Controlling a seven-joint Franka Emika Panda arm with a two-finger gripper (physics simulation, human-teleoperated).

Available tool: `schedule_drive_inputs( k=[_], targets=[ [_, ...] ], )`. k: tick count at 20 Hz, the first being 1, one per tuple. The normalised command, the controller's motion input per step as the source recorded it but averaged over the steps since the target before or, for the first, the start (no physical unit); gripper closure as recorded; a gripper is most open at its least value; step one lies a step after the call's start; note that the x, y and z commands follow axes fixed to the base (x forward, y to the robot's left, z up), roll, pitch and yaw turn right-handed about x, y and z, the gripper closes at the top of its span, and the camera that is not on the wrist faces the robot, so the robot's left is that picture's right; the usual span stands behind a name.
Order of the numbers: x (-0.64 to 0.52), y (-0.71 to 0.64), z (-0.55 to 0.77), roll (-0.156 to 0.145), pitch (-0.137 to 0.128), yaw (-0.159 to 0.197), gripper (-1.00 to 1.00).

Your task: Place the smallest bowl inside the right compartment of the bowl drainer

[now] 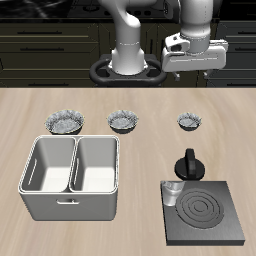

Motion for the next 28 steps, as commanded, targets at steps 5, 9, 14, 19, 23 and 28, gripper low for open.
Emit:
schedule_drive_inputs(
  k=[5,9,14,19,23,28],
  targets=[
    [0.07,-0.06,-0.3,-0.006,0.024,-0.001,-1.0],
    [-0.01,-0.04,-0.34,-0.017,0.021,-0.026,-1.0],
    [-0.01,-0.01,-0.34,-0.015,0.009,0.014,-1.0],
    [0.12,-0.09,-0.3,-0.043,0.028,0.012,-1.0],
    [0.05,-0.05,-0.24,-0.013,0.008,-0.006,-1.0],
    [-0.04,0.0,-0.25,0.0,0.033,-0.01,-1.0]
  ],
)
